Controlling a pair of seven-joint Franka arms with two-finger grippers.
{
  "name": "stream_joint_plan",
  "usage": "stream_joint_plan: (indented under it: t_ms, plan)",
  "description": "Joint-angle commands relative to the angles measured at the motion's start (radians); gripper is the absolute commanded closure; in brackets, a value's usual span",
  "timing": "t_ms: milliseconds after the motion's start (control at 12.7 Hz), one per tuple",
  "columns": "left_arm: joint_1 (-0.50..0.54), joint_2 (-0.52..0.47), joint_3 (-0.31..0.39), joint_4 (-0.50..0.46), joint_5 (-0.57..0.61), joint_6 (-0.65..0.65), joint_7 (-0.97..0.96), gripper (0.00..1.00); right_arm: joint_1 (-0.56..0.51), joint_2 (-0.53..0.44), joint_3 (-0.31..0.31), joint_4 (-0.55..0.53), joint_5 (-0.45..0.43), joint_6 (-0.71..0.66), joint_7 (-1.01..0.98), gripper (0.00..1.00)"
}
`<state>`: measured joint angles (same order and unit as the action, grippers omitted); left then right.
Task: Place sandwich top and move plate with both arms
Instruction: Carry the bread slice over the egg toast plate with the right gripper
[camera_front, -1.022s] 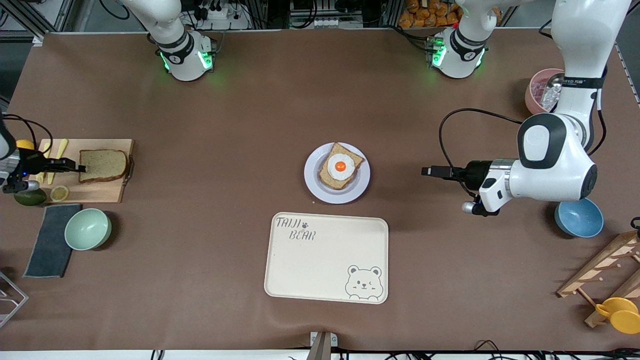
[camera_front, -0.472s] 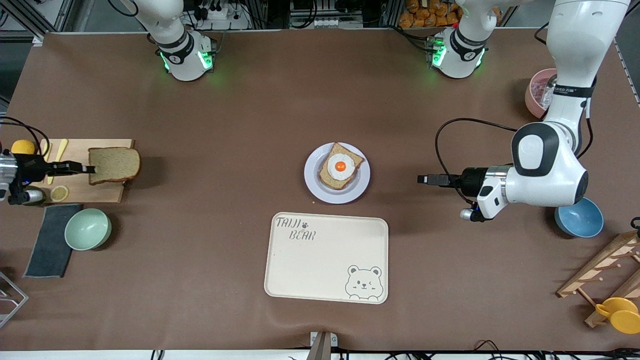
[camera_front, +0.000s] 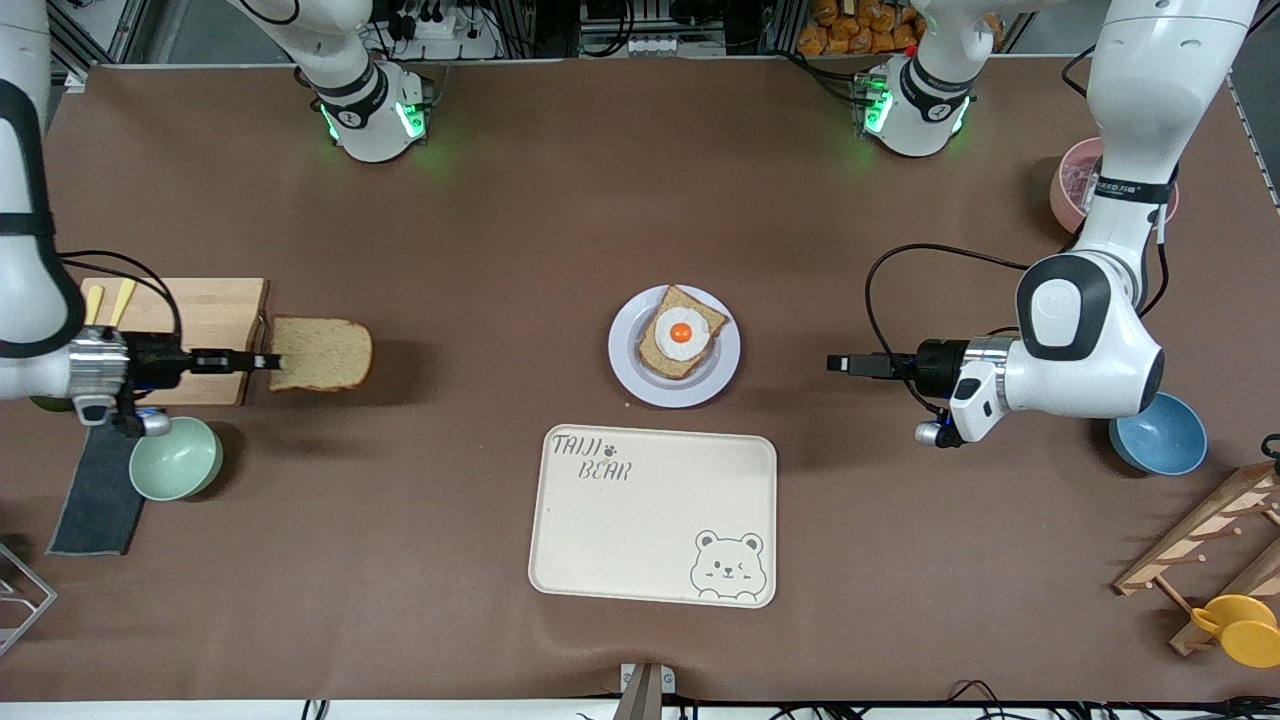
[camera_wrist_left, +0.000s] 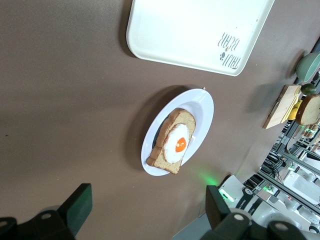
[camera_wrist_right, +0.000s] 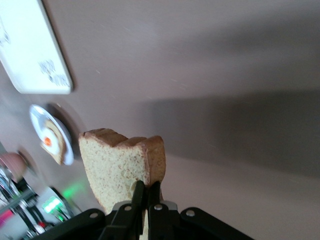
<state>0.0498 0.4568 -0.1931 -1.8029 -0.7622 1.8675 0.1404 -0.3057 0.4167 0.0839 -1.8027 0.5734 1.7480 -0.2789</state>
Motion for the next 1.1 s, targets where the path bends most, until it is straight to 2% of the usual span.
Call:
stream_joint_plan:
  t_ms: [0, 314, 472, 629, 865, 1022]
  plan:
    - [-0.007, 0.019, 0.001, 0.016, -0.002, 0.025, 0.018, 0.00, 0.089, -0.068, -0.009, -0.095, 0.100, 0.103, 0.117, 1.00]
    - [-0.010, 0.055, 0.001, 0.017, 0.014, 0.030, 0.195, 0.00, 0.273, -0.072, -0.009, -0.150, 0.236, 0.304, 0.251, 1.00]
    - [-0.025, 0.072, 0.003, 0.028, 0.021, 0.048, 0.232, 0.00, 0.370, -0.070, -0.009, -0.161, 0.250, 0.395, 0.309, 1.00]
    - [-0.019, 0.086, 0.003, 0.027, 0.020, 0.050, 0.357, 0.00, 0.457, -0.067, -0.007, -0.197, 0.287, 0.505, 0.346, 1.00]
    - [-0.019, 0.102, 0.003, 0.028, 0.020, 0.050, 0.422, 0.00, 0.594, -0.081, -0.006, -0.260, 0.449, 0.603, 0.346, 1.00]
    - [-0.025, 0.106, 0.003, 0.027, 0.014, 0.052, 0.430, 0.00, 0.739, -0.078, -0.006, -0.280, 0.578, 0.738, 0.346, 1.00]
